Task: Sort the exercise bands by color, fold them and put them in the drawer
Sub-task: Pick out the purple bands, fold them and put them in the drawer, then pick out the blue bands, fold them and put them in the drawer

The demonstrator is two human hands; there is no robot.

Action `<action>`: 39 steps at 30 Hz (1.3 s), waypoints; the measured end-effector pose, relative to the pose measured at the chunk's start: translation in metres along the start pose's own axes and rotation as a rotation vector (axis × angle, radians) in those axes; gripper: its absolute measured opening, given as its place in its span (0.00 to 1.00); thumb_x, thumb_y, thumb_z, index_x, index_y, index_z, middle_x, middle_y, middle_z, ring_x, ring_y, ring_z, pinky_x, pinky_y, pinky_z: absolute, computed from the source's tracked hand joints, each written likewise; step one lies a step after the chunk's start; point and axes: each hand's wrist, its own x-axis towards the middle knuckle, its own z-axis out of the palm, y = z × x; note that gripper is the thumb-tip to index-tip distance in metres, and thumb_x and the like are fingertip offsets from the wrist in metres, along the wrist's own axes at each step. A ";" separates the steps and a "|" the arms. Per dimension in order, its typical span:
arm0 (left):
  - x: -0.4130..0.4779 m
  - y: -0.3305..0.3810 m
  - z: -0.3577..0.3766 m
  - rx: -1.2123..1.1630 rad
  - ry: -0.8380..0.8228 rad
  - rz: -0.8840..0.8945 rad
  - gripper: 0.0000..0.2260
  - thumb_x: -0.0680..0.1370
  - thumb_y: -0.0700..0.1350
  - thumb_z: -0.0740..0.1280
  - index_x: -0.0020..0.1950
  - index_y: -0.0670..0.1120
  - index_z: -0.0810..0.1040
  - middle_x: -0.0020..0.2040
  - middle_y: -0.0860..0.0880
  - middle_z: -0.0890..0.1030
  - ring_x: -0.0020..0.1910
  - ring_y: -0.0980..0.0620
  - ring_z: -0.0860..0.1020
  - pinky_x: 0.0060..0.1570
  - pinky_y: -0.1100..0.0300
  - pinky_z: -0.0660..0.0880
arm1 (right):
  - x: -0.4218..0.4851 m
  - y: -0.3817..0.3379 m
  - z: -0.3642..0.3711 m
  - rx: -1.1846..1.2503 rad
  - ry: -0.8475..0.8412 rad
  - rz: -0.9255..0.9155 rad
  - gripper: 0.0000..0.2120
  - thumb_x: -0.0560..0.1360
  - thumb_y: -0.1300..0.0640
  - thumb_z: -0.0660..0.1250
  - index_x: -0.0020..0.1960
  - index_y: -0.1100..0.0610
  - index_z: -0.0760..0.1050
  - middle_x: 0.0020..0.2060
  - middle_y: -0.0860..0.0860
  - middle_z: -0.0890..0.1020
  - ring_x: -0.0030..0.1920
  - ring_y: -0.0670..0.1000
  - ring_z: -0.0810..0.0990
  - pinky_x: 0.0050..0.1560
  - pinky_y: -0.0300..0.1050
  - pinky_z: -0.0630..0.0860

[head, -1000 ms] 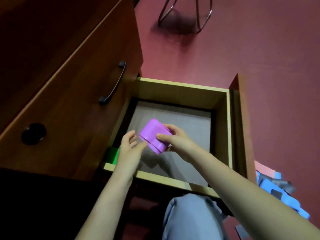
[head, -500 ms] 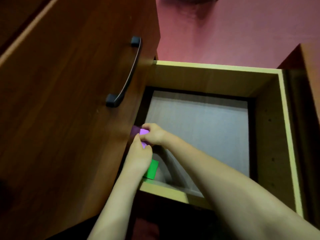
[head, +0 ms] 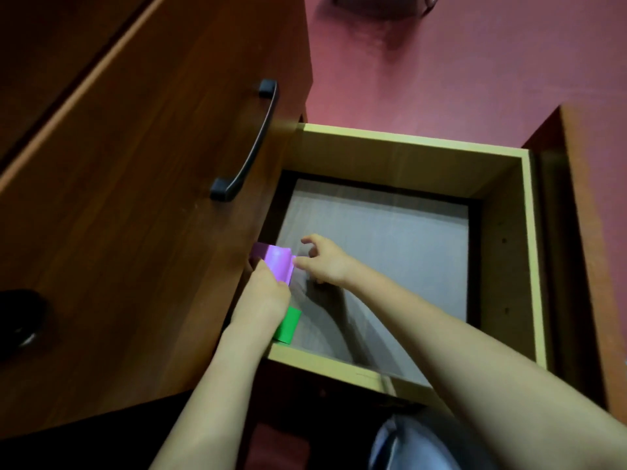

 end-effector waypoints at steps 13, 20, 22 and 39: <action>-0.094 0.065 0.024 -0.123 -0.068 0.379 0.17 0.76 0.39 0.61 0.64 0.42 0.71 0.64 0.41 0.73 0.64 0.43 0.71 0.63 0.53 0.67 | -0.128 0.003 -0.066 0.106 0.133 -0.106 0.11 0.76 0.61 0.60 0.58 0.59 0.73 0.48 0.53 0.76 0.41 0.48 0.74 0.45 0.41 0.73; -0.203 0.131 0.057 -0.498 -0.303 0.692 0.11 0.76 0.36 0.60 0.49 0.48 0.79 0.45 0.50 0.81 0.43 0.62 0.77 0.42 0.76 0.70 | -0.296 0.035 -0.137 0.200 0.430 -0.234 0.09 0.75 0.63 0.61 0.48 0.52 0.76 0.39 0.44 0.79 0.37 0.44 0.76 0.42 0.34 0.73; -0.227 0.149 0.075 -0.557 -0.408 0.730 0.13 0.75 0.35 0.60 0.42 0.53 0.77 0.40 0.55 0.80 0.39 0.65 0.77 0.45 0.73 0.72 | -0.331 0.064 -0.152 0.213 0.491 -0.181 0.12 0.74 0.67 0.60 0.45 0.50 0.76 0.37 0.46 0.80 0.36 0.43 0.77 0.40 0.33 0.74; -0.229 0.275 0.293 -0.315 -0.777 0.347 0.07 0.75 0.33 0.61 0.43 0.45 0.74 0.35 0.49 0.75 0.31 0.53 0.72 0.29 0.63 0.63 | -0.391 0.323 -0.242 0.591 0.808 0.294 0.14 0.75 0.69 0.59 0.42 0.51 0.74 0.35 0.50 0.78 0.32 0.49 0.75 0.31 0.30 0.71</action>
